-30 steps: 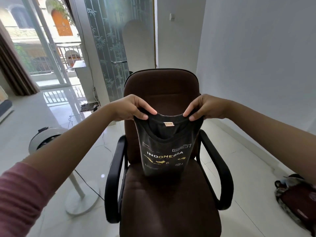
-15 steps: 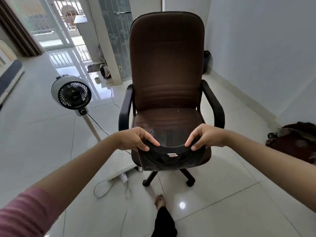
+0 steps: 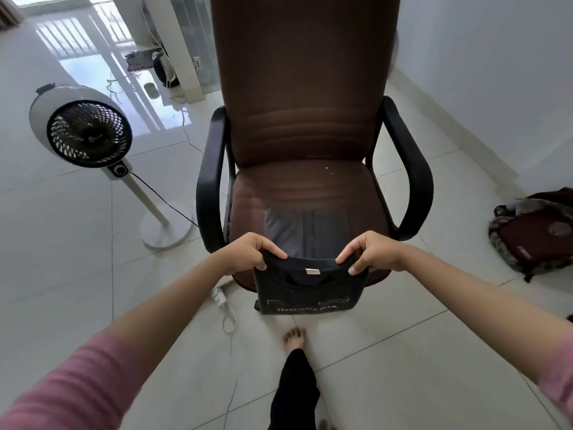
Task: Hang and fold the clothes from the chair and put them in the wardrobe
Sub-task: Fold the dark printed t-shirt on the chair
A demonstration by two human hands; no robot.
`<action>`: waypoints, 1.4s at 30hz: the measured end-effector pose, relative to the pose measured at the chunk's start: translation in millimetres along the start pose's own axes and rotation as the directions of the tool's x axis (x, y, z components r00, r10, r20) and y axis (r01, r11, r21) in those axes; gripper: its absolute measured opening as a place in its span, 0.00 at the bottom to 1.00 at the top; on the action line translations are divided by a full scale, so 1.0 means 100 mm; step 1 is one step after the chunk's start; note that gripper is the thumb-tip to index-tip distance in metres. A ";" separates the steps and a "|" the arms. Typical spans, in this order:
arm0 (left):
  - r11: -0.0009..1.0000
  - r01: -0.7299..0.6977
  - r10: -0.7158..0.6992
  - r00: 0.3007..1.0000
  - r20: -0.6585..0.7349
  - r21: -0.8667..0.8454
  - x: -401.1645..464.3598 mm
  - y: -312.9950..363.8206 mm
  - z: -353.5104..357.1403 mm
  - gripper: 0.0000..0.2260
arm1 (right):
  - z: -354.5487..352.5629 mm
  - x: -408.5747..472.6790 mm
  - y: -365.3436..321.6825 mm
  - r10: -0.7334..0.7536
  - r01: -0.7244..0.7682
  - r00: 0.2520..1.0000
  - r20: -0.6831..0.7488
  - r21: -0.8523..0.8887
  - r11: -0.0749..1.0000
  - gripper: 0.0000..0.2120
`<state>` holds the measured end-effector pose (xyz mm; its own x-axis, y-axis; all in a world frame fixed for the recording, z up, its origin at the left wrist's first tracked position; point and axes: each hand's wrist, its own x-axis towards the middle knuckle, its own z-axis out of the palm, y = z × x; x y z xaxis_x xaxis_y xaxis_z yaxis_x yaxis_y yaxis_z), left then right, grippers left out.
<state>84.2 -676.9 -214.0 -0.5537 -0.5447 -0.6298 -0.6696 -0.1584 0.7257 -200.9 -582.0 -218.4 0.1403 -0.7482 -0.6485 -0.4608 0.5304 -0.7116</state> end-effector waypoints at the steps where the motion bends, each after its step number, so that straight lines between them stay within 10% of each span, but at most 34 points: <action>1: 0.999 0.000 0.000 1.000 -0.014 0.035 0.20 0.02 -0.08 0.21 | -0.11 0.18 0.03 0.014 -0.014 1.000 -0.016 -0.010 1.000 0.14; 10: 0.929 -0.015 0.096 0.975 -0.200 0.370 2.01 -0.16 -0.80 0.13 | -0.84 1.83 0.22 -0.056 -0.019 0.940 -0.335 -0.217 0.976 0.11; 20: 0.942 0.071 0.064 0.922 -0.382 0.328 2.81 -0.70 -0.90 0.09 | -0.96 2.65 0.78 -0.026 -0.097 0.873 -0.486 -0.225 0.969 0.15; 33: 0.986 0.052 0.052 0.807 -0.589 0.159 2.87 -0.94 -0.61 0.10 | -0.73 2.71 1.10 -0.013 -0.056 0.738 -0.675 -0.080 0.995 0.14; 42: 0.947 0.081 -0.272 0.716 -0.643 -0.310 2.25 -1.04 0.08 0.20 | -0.14 2.24 1.25 0.200 -0.225 0.677 -0.709 0.059 0.972 0.33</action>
<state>25.5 -776.7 -433.6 0.1043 -0.8766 -0.4698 -0.5252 -0.4497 0.7224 -239.0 -688.9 -448.7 -0.6181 -0.6829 -0.3894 -0.4282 0.7079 -0.5618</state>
